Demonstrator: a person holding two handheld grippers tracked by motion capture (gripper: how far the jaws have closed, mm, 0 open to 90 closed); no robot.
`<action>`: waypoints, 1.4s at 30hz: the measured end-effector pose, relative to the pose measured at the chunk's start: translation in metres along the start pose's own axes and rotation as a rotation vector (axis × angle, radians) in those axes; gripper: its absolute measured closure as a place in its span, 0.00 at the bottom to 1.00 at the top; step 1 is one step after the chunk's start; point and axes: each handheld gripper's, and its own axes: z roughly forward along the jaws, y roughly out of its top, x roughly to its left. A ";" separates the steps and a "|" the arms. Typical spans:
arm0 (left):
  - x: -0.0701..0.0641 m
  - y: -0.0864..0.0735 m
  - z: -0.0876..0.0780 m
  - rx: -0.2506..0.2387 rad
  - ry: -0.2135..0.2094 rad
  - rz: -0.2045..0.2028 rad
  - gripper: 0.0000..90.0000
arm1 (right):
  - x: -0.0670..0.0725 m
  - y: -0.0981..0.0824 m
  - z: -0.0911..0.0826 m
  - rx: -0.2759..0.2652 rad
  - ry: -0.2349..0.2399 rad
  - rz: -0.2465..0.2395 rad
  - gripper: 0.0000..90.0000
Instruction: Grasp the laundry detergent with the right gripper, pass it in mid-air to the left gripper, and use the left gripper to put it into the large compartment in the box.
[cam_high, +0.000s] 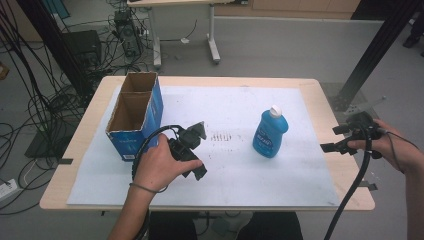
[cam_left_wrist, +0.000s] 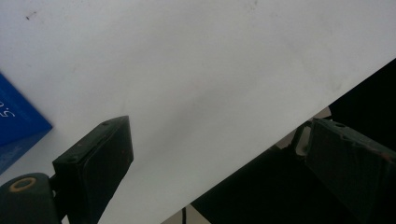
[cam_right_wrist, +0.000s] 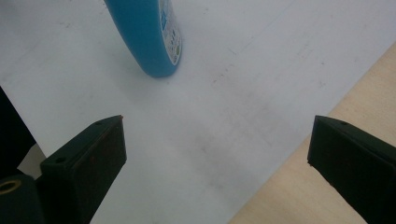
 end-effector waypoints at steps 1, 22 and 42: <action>0.000 0.000 0.000 0.002 0.004 0.002 0.09 | 0.000 0.000 0.000 -0.001 0.000 0.000 0.05; 0.001 -0.001 0.001 0.003 0.001 -0.006 0.09 | 0.008 -0.020 0.009 -0.034 0.016 0.002 0.04; 0.001 -0.004 0.003 0.004 -0.001 -0.009 0.09 | 0.020 -0.034 0.022 -0.074 0.031 0.000 0.04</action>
